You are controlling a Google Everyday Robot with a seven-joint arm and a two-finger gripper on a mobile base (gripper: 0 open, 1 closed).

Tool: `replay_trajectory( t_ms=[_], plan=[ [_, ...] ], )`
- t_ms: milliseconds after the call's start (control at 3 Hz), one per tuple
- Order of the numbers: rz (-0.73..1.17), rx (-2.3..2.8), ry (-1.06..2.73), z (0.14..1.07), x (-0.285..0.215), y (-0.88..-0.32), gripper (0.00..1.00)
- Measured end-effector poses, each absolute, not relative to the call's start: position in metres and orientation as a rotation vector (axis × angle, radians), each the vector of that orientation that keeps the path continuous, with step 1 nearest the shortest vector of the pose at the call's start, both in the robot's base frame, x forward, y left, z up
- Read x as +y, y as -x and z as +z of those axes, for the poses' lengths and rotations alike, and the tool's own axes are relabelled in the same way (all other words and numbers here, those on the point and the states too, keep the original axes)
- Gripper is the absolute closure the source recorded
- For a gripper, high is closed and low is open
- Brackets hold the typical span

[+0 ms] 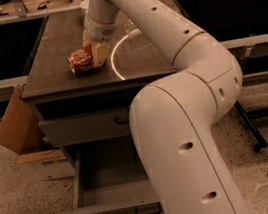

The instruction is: Place coke can into middle drawer

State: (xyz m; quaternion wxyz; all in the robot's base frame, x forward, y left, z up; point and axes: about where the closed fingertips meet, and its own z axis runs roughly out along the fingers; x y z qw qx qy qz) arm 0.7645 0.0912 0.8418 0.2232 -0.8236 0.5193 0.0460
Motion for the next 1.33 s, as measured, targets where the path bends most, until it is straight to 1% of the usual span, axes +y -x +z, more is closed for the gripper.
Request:
replay_trajectory(
  t_ms=[333,667,1000,1333],
  plan=[
    [0.120,1.426,2.259,0.850,0.089,-0.762,0.85],
    [0.132,1.379,2.209,0.875,0.079,-0.749,1.00],
    [0.161,1.354,2.158,0.898,0.065,-0.724,1.00],
    [0.230,1.361,2.122,0.900,0.048,-0.687,1.00]
  ],
)
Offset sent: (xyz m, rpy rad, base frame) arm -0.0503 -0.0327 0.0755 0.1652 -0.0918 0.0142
